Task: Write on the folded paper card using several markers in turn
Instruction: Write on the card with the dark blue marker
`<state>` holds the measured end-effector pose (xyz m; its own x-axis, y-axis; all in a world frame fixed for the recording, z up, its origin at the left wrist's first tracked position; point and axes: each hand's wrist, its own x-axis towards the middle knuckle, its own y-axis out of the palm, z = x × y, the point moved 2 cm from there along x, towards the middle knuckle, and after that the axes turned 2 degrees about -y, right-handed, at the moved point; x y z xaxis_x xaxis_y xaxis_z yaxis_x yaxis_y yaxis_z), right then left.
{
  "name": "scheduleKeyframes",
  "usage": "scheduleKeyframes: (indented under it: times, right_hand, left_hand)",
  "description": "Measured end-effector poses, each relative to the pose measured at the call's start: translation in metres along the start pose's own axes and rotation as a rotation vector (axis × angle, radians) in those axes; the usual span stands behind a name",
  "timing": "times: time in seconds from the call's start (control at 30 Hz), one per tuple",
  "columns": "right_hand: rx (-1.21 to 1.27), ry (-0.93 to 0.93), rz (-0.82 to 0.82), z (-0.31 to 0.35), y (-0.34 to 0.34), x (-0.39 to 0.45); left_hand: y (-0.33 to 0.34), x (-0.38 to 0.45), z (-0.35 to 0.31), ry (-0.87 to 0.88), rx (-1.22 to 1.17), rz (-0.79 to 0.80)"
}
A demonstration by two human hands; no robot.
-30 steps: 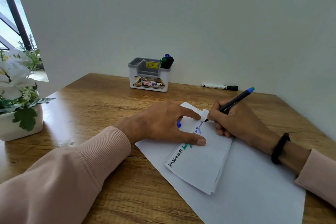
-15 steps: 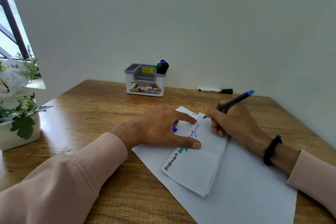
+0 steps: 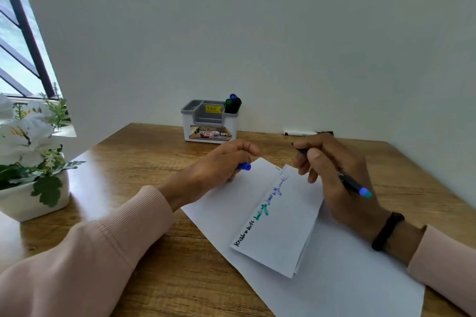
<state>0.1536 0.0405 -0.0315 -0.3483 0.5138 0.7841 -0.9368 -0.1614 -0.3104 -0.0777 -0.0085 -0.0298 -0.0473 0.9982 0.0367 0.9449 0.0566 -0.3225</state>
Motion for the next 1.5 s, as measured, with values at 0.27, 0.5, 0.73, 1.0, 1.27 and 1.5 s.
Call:
scheduleKeyframes:
  times: [0.27,0.5,0.73,1.0,1.27,1.5]
  right_hand:
    - [-0.306,-0.384,0.109,0.021,0.005,-0.007]
    - [-0.334,-0.498,0.254,0.025,0.009,-0.008]
    - [-0.326,-0.467,0.271,0.023,0.008,-0.008]
    - [-0.246,-0.348,0.204,0.016,0.004,-0.009]
    - [-0.225,-0.330,0.139,0.015,0.006,-0.009]
    - [-0.273,-0.338,0.231,0.019,0.008,-0.009]
  left_hand:
    - [0.003,0.000,0.000,-0.063,-0.554,0.005]
    - [0.003,-0.002,-0.002,-0.068,-0.637,0.020]
    - [0.006,-0.007,-0.008,-0.065,-0.600,0.070]
    - [0.010,-0.006,-0.012,-0.018,-0.767,0.161]
    - [0.011,-0.008,-0.016,0.107,-0.565,0.141]
    - [0.015,-0.012,-0.018,0.183,-0.311,0.010]
